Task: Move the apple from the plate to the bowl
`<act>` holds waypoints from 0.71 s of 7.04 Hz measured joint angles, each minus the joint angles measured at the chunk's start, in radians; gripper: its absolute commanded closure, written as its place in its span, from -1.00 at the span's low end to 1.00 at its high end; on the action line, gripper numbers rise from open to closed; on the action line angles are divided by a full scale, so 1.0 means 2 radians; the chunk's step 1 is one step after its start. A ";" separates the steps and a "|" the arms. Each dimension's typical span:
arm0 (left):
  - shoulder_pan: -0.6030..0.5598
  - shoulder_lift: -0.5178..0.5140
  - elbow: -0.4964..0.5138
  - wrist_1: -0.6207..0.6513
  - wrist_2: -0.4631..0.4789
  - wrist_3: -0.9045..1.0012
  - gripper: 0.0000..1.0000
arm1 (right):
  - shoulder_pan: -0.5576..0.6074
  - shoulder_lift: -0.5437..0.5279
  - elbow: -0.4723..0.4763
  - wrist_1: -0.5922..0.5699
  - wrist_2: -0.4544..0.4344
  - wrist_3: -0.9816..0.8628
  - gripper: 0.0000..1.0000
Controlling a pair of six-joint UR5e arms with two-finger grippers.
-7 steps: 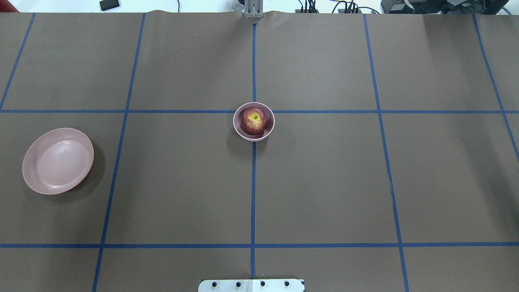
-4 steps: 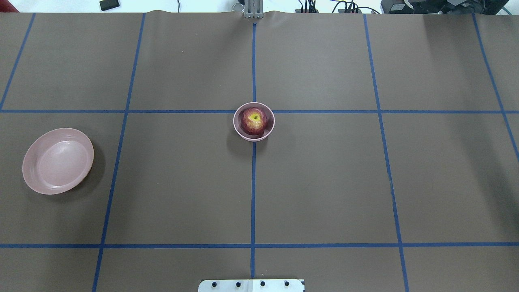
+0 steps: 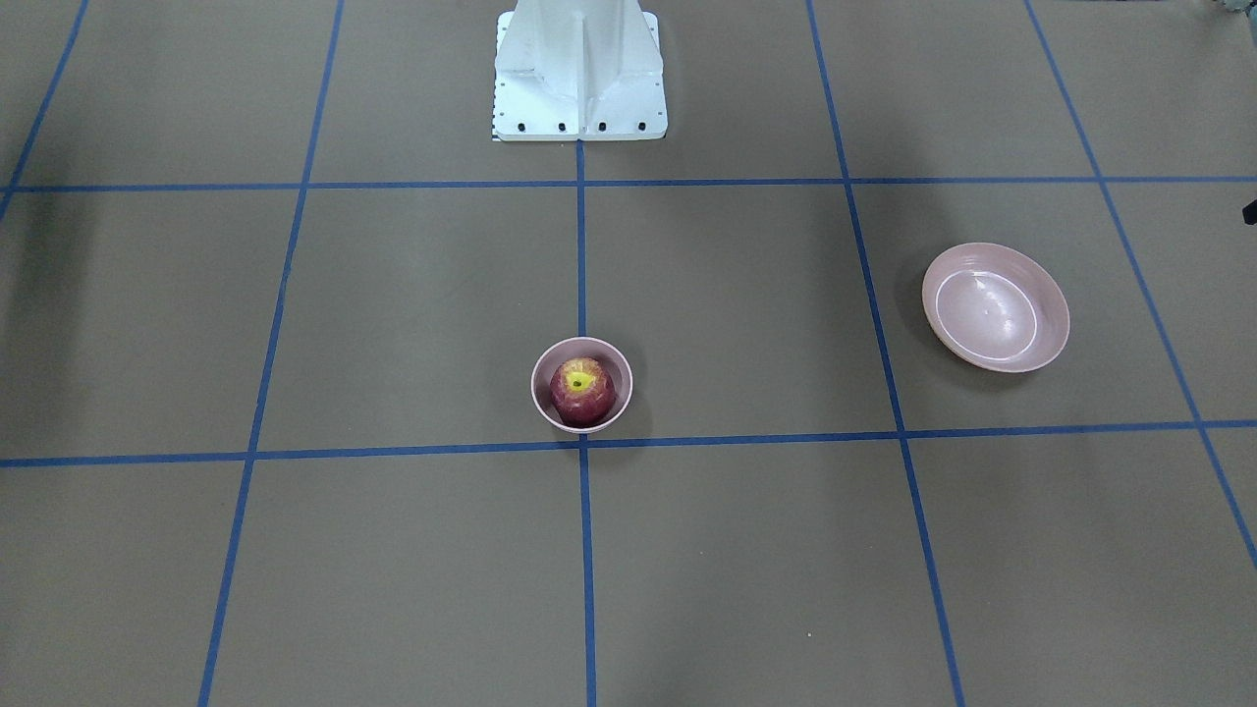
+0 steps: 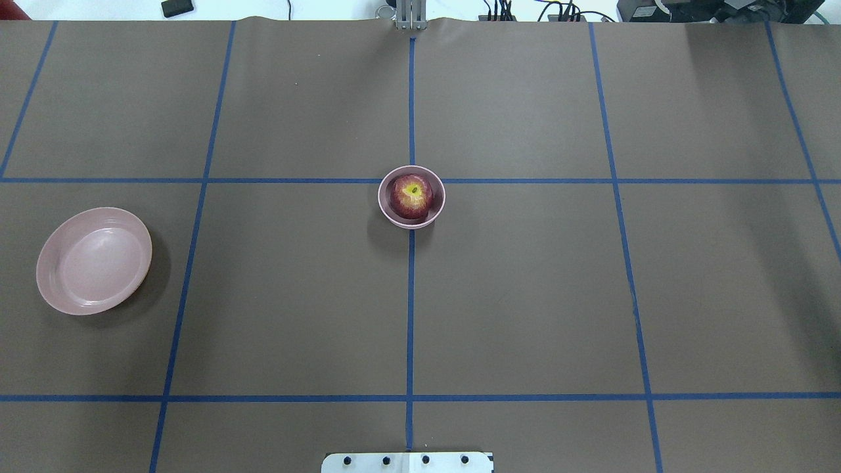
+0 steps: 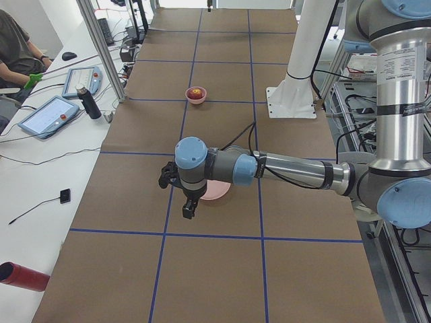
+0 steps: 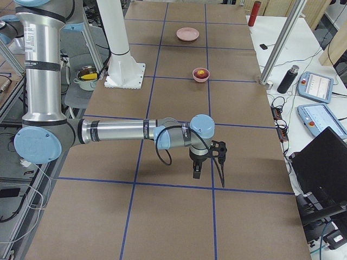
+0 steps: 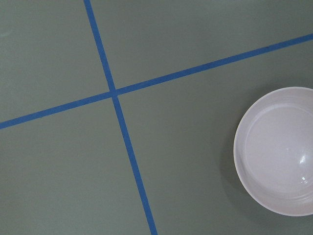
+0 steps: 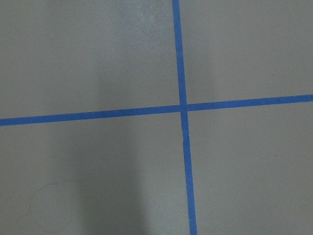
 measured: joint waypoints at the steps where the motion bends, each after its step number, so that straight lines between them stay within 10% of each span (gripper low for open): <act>1: 0.000 0.000 0.000 0.000 0.000 0.000 -0.96 | -0.001 0.000 0.000 0.000 0.000 0.000 -1.00; 5: 0.000 0.000 -0.003 -0.002 -0.003 -0.013 -0.96 | -0.001 0.000 0.009 0.003 0.001 -0.002 -1.00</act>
